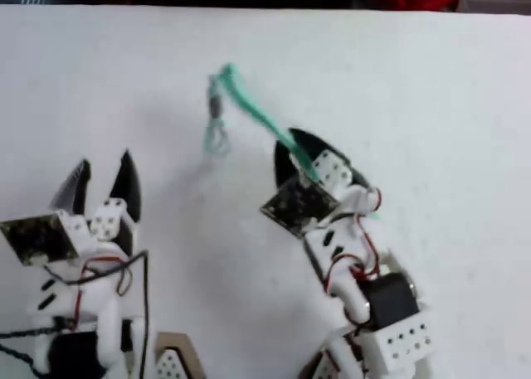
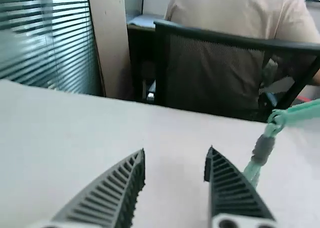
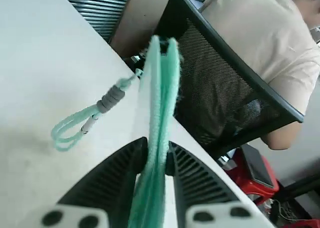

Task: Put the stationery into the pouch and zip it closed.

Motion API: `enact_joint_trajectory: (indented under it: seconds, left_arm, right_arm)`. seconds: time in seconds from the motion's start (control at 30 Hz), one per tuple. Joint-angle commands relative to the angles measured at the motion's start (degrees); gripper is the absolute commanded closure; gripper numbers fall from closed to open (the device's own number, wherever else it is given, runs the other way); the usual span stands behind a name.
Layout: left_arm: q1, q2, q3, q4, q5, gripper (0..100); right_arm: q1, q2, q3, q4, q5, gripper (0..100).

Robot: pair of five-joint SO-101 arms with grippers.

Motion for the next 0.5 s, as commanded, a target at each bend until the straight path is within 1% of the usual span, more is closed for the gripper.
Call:
enact_joint_trajectory:
  seconds: [0.0, 0.1, 0.27, 0.37, 0.47]
  left_arm:
    - [-0.2, 0.0, 6.2, -5.5, 2.0, 81]
    - [-0.2, 0.0, 9.3, -8.1, 2.3, 81]
    - [-0.2, 0.0, 9.8, -7.0, 2.3, 81]
    - [0.1, 0.0, 9.8, -6.5, 2.3, 81]
    - [1.9, 0.0, 9.9, -6.4, 2.1, 81]
  right_arm:
    - [1.1, -1.3, -3.8, -1.4, 4.7, 98.0]
    - [1.8, 2.0, -1.2, -7.3, 6.1, 98.0]
    - [5.5, 12.4, 0.7, -24.1, 6.5, 98.0]
    - [5.9, 20.5, -3.6, -33.1, 6.5, 98.0]
    - [4.3, 29.1, -9.9, -35.8, 7.2, 98.0]
